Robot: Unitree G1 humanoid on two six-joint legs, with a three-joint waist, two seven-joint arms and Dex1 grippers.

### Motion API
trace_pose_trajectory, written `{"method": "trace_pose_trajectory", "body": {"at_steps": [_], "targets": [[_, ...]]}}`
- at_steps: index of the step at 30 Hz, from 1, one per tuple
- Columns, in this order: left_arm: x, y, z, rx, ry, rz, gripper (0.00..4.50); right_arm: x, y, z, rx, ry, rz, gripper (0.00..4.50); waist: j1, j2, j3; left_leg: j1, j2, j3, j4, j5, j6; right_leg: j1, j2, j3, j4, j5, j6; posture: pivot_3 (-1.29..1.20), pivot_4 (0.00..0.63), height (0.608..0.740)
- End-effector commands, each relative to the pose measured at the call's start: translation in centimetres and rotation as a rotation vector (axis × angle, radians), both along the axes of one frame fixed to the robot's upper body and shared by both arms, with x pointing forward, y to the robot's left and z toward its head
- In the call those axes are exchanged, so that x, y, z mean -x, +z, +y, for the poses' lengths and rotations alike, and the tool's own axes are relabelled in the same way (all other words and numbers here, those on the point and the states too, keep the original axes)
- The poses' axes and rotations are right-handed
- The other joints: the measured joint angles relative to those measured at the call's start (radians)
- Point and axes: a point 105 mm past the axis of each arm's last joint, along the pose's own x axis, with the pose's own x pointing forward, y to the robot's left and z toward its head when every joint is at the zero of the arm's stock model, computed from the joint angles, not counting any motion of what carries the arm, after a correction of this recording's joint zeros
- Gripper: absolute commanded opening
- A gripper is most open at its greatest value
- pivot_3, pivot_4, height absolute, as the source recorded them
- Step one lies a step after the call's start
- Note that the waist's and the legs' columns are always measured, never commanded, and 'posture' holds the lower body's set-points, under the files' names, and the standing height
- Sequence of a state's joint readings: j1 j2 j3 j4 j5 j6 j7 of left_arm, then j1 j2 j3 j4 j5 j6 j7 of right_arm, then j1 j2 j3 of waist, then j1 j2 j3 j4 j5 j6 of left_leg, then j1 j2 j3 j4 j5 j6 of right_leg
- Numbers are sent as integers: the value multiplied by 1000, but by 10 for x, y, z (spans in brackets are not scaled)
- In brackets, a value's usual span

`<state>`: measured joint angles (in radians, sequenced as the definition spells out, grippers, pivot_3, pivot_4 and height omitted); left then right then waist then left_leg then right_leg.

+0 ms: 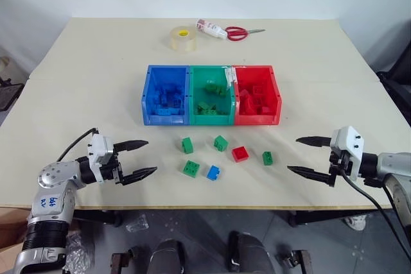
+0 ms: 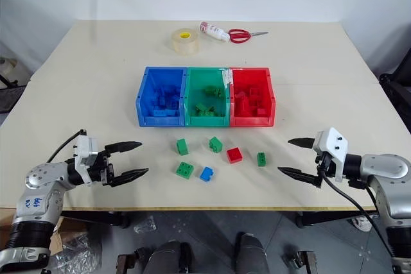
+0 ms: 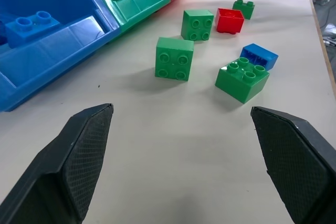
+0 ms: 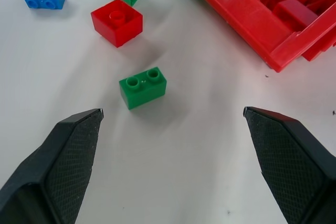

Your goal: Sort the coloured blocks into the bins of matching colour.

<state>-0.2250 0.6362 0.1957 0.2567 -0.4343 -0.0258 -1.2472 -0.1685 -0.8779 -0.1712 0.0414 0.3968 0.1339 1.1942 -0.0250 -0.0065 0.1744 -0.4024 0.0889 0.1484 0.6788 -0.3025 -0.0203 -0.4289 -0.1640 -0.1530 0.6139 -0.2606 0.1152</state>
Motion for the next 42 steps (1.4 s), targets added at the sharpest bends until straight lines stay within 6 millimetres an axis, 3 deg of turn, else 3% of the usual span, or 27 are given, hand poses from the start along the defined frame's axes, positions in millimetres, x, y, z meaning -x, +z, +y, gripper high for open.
{"method": "trace_pose_trajectory", "body": {"at_steps": [1,7,12,14,17,21,29,35,38,42], "targets": [[-2,10,3,7,3,-28,4467,-1,19,2,-4,10,-74,4500,0,0,0,0,0,0,0,0,0,0,0,0,0,0,0,0,150,740],[-13,13,-2,28,41,6,4467,-7,22,9,-29,-24,-64,4500,0,0,0,0,0,0,0,0,0,0,0,0,1,0,0,0,150,740],[-10,11,-5,29,-11,26,4467,5,14,-14,2,-90,10,4500,9,0,0,0,0,0,0,0,1,0,0,0,0,0,0,0,150,740],[-7,10,-6,34,-55,33,4467,18,13,-29,40,-127,37,4500,18,0,0,-1,0,0,1,-1,1,0,0,0,0,0,0,0,150,740],[-6,9,-5,37,-84,40,4467,28,13,-36,74,-143,52,4500,24,0,0,0,0,0,2,-1,1,0,0,0,-1,0,0,0,150,740],[-5,9,-9,68,-104,27,4467,28,14,-24,80,-145,49,4500,19,0,0,0,0,0,2,-1,1,0,0,0,-2,0,0,0,150,740],[3,7,-16,82,-140,18,4467,1,-4,31,55,-15,86,4500,20,0,0,0,0,0,2,-1,1,0,0,0,1,0,0,0,150,740],[10,7,-22,96,-138,6,4467,-19,-27,44,88,16,124,4500,24,-1,0,-1,0,0,3,-1,1,0,0,0,1,0,0,0,150,740],[12,7,-22,101,-129,0,4500,-21,-34,44,116,33,132,3875,22,0,0,-1,0,0,3,-1,1,0,0,0,2,0,0,0,150,740],[16,6,-22,105,-120,-3,4500,-22,-31,45,93,30,106,2518,21,-1,0,-1,0,0,3,-1,1,0,0,0,2,0,0,0,150,740]]}}
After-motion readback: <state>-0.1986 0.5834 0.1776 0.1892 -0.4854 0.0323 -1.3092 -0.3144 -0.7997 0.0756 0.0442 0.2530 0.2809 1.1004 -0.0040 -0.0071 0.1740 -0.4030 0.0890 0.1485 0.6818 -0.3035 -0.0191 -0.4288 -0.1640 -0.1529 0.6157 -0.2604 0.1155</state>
